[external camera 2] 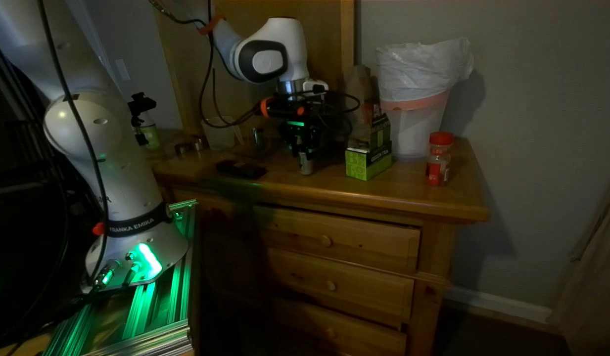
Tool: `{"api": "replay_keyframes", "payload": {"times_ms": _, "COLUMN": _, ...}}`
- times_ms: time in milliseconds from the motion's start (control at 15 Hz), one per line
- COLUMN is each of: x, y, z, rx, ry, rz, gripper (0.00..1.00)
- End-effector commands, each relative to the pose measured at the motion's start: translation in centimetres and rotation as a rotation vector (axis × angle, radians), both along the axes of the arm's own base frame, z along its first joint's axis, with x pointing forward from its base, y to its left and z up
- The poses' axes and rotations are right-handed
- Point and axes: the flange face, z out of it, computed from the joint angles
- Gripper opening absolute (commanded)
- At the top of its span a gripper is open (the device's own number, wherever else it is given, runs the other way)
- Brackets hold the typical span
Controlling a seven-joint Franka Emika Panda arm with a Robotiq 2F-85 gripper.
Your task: Put the bottle on the spice rack
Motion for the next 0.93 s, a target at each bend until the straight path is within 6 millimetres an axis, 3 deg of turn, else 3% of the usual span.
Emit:
{"api": "replay_keyframes", "payload": {"times_ms": 0, "x": 0.0, "y": 0.7, "z": 3.7, "rx": -0.012, "ry": -0.054, "rz": 0.047, "gripper": 0.23}}
{"api": "replay_keyframes", "payload": {"times_ms": 133, "x": -0.1, "y": 1.2, "z": 6.9, "rx": -0.013, "ry": -0.064, "rz": 0.092, "gripper": 0.23}}
{"api": "replay_keyframes", "payload": {"times_ms": 533, "x": 1.0, "y": 2.1, "z": 19.9, "rx": 0.022, "ry": -0.122, "rz": 0.258, "gripper": 0.23}}
{"api": "replay_keyframes", "payload": {"times_ms": 733, "x": 2.9, "y": 5.1, "z": 23.5, "rx": 0.048, "ry": -0.197, "rz": 0.373, "gripper": 0.23}}
{"api": "replay_keyframes", "payload": {"times_ms": 867, "x": 4.0, "y": 7.4, "z": 24.2, "rx": 0.063, "ry": -0.209, "rz": 0.449, "gripper": 0.23}}
